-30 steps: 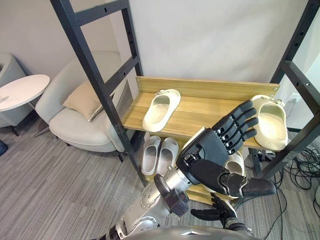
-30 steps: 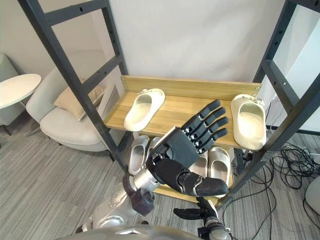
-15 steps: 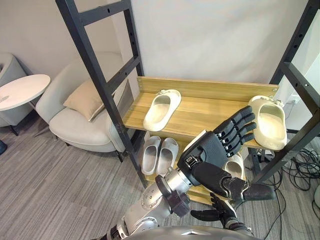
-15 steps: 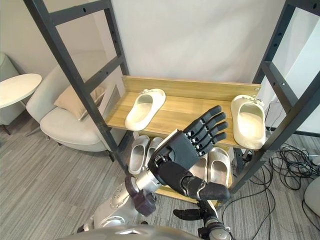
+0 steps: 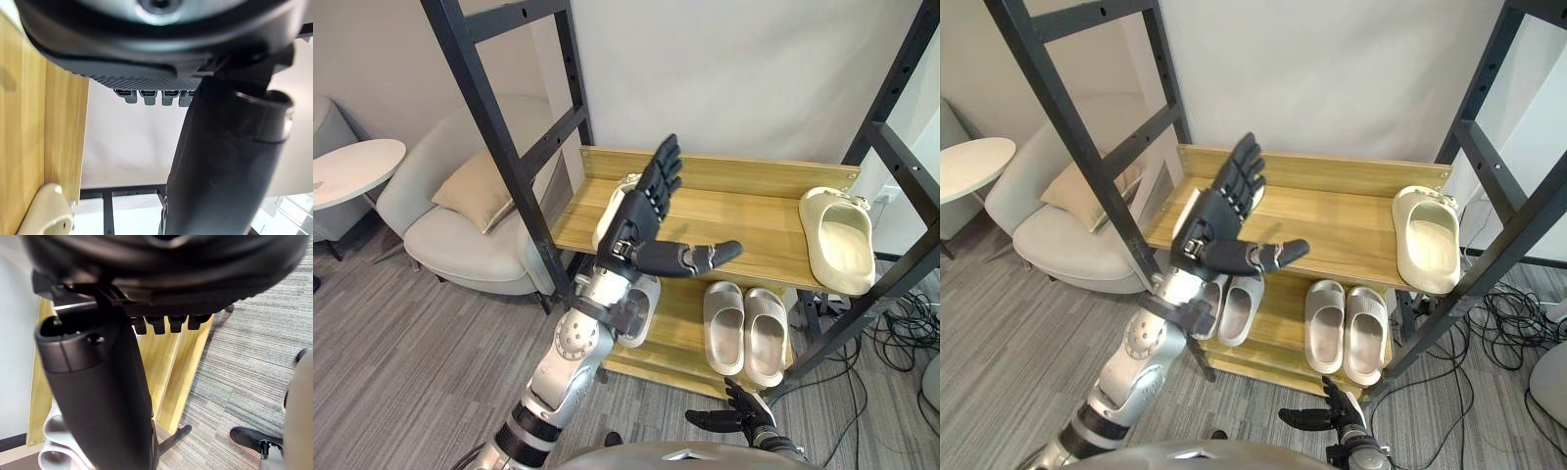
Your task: Organize the slippers on the shoe rack
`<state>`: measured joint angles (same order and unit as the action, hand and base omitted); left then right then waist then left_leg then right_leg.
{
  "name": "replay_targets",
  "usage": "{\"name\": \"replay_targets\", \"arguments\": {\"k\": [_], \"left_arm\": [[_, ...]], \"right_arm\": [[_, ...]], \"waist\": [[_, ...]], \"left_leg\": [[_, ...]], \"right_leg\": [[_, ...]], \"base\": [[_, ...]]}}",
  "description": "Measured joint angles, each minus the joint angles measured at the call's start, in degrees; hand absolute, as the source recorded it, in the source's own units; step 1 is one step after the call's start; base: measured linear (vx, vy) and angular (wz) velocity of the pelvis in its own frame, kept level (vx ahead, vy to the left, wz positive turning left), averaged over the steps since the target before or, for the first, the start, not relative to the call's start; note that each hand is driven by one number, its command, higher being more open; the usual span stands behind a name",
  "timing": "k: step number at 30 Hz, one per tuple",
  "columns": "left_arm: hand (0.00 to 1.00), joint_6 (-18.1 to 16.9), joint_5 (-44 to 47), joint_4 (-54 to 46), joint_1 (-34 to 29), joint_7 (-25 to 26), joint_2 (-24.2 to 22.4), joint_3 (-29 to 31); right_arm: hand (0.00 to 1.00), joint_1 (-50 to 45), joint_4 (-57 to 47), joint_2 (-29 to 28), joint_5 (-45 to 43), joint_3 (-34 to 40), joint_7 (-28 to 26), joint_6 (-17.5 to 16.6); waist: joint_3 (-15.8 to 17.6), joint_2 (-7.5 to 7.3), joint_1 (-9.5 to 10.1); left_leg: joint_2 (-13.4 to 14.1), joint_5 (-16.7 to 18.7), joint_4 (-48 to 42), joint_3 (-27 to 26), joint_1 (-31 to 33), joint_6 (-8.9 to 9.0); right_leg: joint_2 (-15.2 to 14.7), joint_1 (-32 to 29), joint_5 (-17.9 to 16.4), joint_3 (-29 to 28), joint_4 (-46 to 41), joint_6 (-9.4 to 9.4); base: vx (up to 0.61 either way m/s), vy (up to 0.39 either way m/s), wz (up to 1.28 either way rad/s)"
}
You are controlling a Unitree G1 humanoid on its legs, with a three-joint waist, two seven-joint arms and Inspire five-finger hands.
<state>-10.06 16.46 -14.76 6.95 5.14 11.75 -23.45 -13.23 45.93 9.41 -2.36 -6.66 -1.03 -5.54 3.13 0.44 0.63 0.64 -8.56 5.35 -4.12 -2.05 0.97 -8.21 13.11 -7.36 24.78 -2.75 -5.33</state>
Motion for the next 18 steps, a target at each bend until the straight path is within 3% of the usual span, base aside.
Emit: {"name": "replay_targets", "arguments": {"k": [7, 18], "left_arm": [[1.0, -0.6, -10.4, 5.6, 6.5, 4.3, 3.8, 5.0], [1.0, -0.5, -20.2, 9.6, 12.5, 5.9, 7.9, 8.9]], "right_arm": [[1.0, 0.2, -0.1, -0.4, 0.0, 0.9, -0.2, 0.0], [1.0, 0.9, -0.2, -0.5, 0.0, 0.9, -0.9, 0.0]], "waist": [[0.3, -0.49, -1.19], [0.4, -0.61, -1.89]], "left_leg": [[-0.1, 0.0, 0.0, -0.1, 1.2, 0.01], [0.2, 0.0, 0.0, -0.8, 2.2, 0.04]], "right_leg": [[0.1, -1.2, 0.1, 0.0, 0.3, -0.06], [0.4, -2.7, 0.3, -1.0, 0.3, 0.23]], "base": [[0.0, 0.0, 0.0], [-0.01, 0.0, -0.04]]}}
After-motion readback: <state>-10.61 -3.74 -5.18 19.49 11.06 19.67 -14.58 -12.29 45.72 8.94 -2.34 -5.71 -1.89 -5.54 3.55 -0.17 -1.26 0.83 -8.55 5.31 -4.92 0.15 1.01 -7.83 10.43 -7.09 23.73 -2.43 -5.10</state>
